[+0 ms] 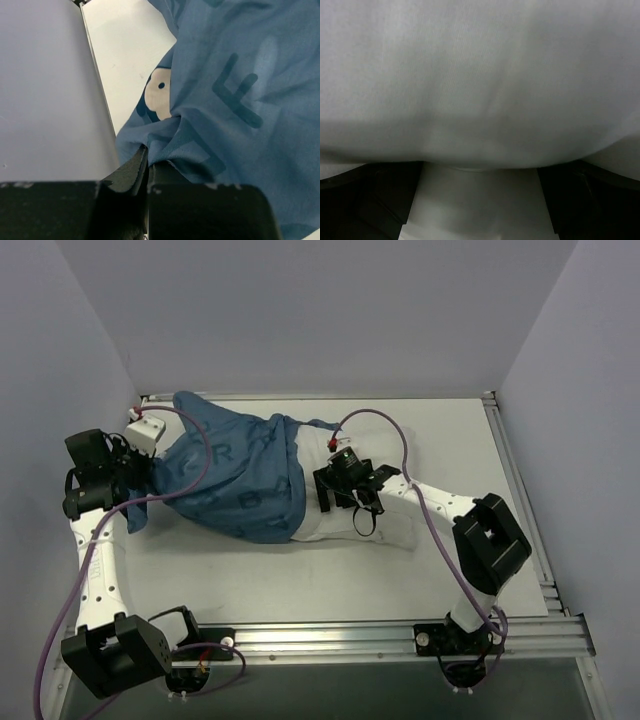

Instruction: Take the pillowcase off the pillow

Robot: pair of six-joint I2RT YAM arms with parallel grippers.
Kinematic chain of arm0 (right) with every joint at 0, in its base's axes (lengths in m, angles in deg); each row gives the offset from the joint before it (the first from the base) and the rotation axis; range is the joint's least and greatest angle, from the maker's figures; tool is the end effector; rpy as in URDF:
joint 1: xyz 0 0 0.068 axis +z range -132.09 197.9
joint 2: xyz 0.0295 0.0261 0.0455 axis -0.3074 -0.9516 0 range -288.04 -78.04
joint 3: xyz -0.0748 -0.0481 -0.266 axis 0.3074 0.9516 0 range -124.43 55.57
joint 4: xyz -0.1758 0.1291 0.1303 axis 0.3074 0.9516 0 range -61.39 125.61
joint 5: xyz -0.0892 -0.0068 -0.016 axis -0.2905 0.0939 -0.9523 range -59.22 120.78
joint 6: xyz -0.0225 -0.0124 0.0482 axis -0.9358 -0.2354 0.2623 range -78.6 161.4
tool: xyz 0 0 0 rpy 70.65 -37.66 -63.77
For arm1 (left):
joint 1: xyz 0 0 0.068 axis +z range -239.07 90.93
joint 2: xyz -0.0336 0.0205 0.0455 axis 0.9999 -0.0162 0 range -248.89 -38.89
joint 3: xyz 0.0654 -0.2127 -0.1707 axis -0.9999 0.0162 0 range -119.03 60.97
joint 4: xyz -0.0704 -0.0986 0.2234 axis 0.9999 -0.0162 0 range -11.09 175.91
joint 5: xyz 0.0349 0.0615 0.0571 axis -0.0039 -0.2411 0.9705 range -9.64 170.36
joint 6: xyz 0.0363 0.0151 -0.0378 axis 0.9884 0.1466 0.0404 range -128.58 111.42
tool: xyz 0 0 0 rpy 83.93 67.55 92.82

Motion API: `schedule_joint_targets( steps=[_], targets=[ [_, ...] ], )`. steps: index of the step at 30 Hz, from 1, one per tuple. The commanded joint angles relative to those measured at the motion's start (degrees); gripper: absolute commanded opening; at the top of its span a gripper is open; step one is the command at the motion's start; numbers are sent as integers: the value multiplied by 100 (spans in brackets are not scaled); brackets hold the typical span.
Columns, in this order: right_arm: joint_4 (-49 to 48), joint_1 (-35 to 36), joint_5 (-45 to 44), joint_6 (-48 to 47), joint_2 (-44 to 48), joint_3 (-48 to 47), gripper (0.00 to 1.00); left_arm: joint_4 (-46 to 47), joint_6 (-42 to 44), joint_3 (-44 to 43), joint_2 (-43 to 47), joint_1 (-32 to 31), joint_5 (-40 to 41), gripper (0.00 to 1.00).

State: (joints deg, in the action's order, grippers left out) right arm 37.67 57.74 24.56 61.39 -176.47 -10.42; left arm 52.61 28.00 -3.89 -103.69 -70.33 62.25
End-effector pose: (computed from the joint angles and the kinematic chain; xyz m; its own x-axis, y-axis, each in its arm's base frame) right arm 0.2903 0.2372 0.2328 -0.6745 -0.1202 -0.7284 -0.3661 0.9113 0.1886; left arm 0.2236 0.0638 0.3601 -0.4521 0.4446 -0.7732 0.2617 0.8949 0.3615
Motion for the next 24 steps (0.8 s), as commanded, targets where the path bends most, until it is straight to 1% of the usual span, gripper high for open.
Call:
schedule_joint_targets(
  steps=[1,2,3,4,5,6,7,8,11,12,15,16,18,19,22,23,24],
  targets=[
    [-158,-99,41,207,-913,702,99,245,-89,-352,160,15,-26,2],
    [-237,-107,137,207,-975,737,96,245,-98,-361,160,15,-26,2],
    [-342,-125,182,181,-1020,833,90,245,-133,-361,160,24,-35,2],
    [-561,-169,261,172,-1072,895,71,245,-142,-378,151,24,-35,2],
    [-641,-239,488,172,-1081,948,55,254,-160,-396,143,33,-35,2],
    [-747,-405,560,207,-1064,1061,33,236,-186,-413,134,50,-35,2],
    [-843,-485,560,251,-977,1132,0,236,-212,-448,116,59,-35,2],
    [-1001,-572,517,269,-906,1220,0,245,-221,-475,116,85,-35,2],
    [-1301,-1178,621,286,-511,1580,0,271,-361,-623,72,217,-17,2],
    [-1441,-1623,839,286,-388,1686,0,280,-397,-685,55,261,-9,2],
    [-1652,-2451,1209,269,252,2011,0,359,-502,-1001,2,498,62,2],
    [-1705,-3028,1289,277,385,2151,0,368,-520,-1098,-33,577,62,2],
    [-1784,-3655,1517,286,614,2231,0,394,-538,-1378,-68,753,149,2],
    [-1759,-4189,1527,260,815,2240,0,412,-529,-1467,-103,806,176,2],
    [-1680,-4886,1763,207,1167,2179,0,464,-520,-1792,-200,1026,264,2],
    [-1645,-5289,1782,164,1229,2109,0,508,-511,-1854,-226,1113,299,2],
    [-1609,-5502,1817,137,1291,2091,0,535,-503,-1924,-261,1158,343,2]
  ],
)
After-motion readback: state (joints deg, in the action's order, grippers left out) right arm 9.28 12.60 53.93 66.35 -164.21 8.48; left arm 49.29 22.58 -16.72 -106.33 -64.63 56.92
